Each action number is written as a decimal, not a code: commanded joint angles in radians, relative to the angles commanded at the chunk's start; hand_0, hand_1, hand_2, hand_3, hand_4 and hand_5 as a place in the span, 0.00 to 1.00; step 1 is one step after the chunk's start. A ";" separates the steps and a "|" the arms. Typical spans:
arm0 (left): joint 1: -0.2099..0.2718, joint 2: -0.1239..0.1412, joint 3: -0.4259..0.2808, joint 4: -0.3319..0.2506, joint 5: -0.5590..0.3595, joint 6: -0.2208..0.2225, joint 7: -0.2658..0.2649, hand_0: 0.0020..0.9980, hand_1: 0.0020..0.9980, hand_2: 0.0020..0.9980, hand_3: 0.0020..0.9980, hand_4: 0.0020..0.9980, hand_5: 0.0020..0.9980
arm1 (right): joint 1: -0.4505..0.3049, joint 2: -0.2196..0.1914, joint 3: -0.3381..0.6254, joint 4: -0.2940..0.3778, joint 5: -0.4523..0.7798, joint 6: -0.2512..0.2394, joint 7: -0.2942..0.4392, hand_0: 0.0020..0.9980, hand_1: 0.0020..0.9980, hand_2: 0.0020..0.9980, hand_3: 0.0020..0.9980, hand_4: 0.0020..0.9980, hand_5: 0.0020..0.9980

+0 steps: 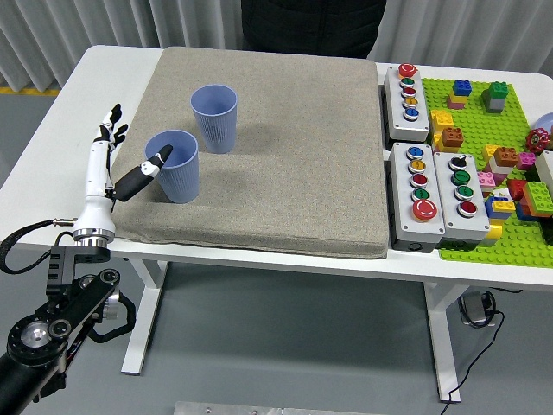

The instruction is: Pick cup pour cup place

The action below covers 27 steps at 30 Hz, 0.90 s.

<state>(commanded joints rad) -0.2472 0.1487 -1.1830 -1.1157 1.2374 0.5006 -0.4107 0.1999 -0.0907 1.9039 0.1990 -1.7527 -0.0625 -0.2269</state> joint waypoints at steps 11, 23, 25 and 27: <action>-0.037 0.000 -0.076 -0.003 -0.444 -0.236 -0.011 0.77 0.79 0.91 0.90 0.93 0.98 | -0.007 0.003 -0.003 0.002 -0.001 0.001 -0.005 0.70 0.68 0.61 0.60 0.04 0.40; -0.054 -0.023 -0.114 0.060 -0.798 -0.303 0.003 0.78 0.79 0.89 0.83 0.78 1.00 | -0.016 0.006 -0.006 0.003 -0.004 0.003 -0.009 0.70 0.68 0.61 0.60 0.04 0.40; -0.053 -0.025 -0.114 0.062 -0.791 -0.304 0.003 0.78 0.79 0.89 0.83 0.78 1.00 | -0.015 0.007 -0.006 0.003 -0.003 0.002 -0.009 0.70 0.68 0.61 0.60 0.04 0.40; -0.054 -0.026 -0.114 0.060 -0.778 -0.298 0.003 0.78 0.79 0.89 0.83 0.78 1.00 | -0.014 0.007 -0.006 0.003 -0.003 0.002 -0.009 0.70 0.68 0.61 0.60 0.04 0.40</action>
<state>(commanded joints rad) -0.3009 0.1230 -1.2971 -1.0558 0.4591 0.2026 -0.4081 0.1861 -0.0841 1.8979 0.2020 -1.7556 -0.0602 -0.2356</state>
